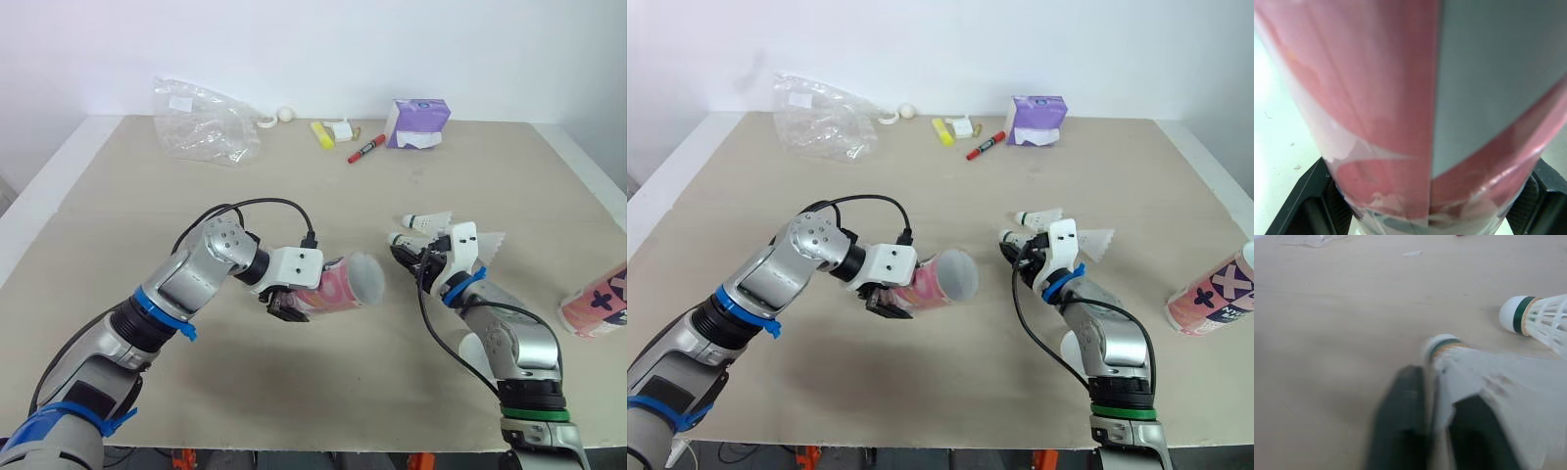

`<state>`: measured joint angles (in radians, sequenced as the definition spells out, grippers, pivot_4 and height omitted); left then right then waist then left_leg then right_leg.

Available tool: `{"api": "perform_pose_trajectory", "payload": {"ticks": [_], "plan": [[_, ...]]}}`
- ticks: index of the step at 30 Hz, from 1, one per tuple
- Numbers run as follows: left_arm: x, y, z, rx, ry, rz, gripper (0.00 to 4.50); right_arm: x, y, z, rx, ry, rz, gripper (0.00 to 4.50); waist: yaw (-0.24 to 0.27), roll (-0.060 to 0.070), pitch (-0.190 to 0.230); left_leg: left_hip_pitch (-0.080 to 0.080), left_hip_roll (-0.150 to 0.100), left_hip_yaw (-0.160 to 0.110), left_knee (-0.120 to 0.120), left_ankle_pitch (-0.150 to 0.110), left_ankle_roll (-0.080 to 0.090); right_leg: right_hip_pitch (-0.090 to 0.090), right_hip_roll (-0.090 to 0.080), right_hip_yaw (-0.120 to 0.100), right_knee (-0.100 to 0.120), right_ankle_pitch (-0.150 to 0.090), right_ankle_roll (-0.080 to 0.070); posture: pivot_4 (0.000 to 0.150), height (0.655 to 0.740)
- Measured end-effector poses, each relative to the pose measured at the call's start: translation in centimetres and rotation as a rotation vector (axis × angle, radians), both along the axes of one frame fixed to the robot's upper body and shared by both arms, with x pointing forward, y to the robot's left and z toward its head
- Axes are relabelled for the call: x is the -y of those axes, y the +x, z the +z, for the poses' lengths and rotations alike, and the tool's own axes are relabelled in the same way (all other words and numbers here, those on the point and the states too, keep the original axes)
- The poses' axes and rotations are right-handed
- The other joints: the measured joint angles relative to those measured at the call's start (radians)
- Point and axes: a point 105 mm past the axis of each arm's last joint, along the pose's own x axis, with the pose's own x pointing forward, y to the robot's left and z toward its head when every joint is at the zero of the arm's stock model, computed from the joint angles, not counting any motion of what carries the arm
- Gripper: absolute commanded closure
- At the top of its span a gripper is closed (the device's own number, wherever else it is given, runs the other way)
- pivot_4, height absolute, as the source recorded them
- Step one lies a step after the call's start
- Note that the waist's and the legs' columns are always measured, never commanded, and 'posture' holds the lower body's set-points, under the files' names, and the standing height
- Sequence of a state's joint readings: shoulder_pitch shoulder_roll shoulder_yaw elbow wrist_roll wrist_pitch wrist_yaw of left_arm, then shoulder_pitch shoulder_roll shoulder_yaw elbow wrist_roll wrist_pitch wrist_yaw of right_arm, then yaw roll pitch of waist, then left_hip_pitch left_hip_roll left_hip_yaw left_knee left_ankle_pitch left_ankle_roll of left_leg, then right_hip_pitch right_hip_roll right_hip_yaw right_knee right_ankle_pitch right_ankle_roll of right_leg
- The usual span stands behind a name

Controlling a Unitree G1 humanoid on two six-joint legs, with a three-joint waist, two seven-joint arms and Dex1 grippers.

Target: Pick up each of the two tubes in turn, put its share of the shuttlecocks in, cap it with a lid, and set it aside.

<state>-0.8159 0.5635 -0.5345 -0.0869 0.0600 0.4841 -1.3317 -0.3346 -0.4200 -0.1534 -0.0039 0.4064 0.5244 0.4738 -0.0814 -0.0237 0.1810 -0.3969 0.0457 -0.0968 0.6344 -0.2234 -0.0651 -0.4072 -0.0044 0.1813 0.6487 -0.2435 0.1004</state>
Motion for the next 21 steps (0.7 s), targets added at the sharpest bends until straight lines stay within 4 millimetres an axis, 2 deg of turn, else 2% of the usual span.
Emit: {"api": "perform_pose_trajectory", "payload": {"ticks": [8,10,11,12,14,16,17,20,21], "plan": [[0.0,0.1,-0.1,0.005,-0.001,-0.006,0.91,-0.7,-0.8,0.5,0.026,-0.047,0.055,4.42,0.001,0.000,0.000,0.000,0.000,0.000,0.000,0.000,0.000,0.000,0.000,0.000,0.000,0.000,0.000,0.150,0.7400],[0.1,0.2,-0.1,0.006,-0.004,-0.013,0.91,-1.5,-2.1,2.1,0.097,-0.135,0.146,4.42,0.004,0.002,0.001,-0.001,-0.001,0.000,0.000,0.000,0.000,0.000,0.000,0.000,0.000,-0.001,0.001,0.150,0.7400],[0.1,0.2,-0.1,0.006,-0.005,-0.015,0.91,-1.7,-2.7,3.5,0.156,-0.187,0.192,4.42,0.004,0.002,0.001,-0.001,-0.001,0.000,0.000,0.000,0.000,0.000,-0.001,0.000,0.000,-0.001,0.001,0.150,0.7400],[0.2,0.2,-0.1,0.006,-0.006,-0.018,0.91,-1.8,-3.7,5.8,0.250,-0.258,0.242,4.42,0.005,0.003,0.001,-0.001,-0.001,0.000,0.001,0.000,0.000,0.000,-0.001,0.000,0.000,0.000,0.002,0.150,0.7400],[0.2,0.3,-0.1,0.005,-0.006,-0.018,0.91,-1.8,-4.6,8.3,0.357,-0.321,0.277,4.42,0.006,0.003,0.001,0.000,-0.001,0.000,0.001,0.000,0.000,0.001,-0.001,0.000,0.000,0.000,0.002,0.150,0.7400],[0.2,0.3,-0.1,0.004,-0.007,-0.018,0.91,-1.8,-5.5,9.9,0.427,-0.386,0.314,4.42,0.007,0.003,0.001,0.000,-0.001,-0.001,0.001,0.000,0.000,0.001,-0.001,0.000,0.000,0.000,0.002,0.150,0.7400],[0.1,0.4,-0.2,-0.002,-0.005,-0.013,0.91,-1.9,-6.3,11.4,0.500,-0.421,0.336,4.42,0.006,-0.001,-0.001,0.002,0.000,-0.001,0.001,0.000,0.000,0.002,0.000,0.000,0.000,0.000,0.002,0.150,0.7400],[0.3,0.5,-0.2,-0.019,-0.016,-0.005,0.91,-2.3,-8.8,11.7,0.551,-0.597,0.520,4.42,0.008,0.001,0.000,0.001,-0.002,0.000,0.002,0.000,0.001,0.003,-0.002,0.000,0.000,0.000,0.002,0.150,0.7400],[0.3,0.5,-0.2,-0.020,-0.017,-0.003,0.91,-2.3,-9.0,11.8,0.554,-0.610,0.530,4.42,0.008,0.001,0.000,0.001,-0.002,0.000,0.002,0.000,0.001,0.003,-0.002,0.000,0.000,0.000,0.002,0.150,0.7400]]}}
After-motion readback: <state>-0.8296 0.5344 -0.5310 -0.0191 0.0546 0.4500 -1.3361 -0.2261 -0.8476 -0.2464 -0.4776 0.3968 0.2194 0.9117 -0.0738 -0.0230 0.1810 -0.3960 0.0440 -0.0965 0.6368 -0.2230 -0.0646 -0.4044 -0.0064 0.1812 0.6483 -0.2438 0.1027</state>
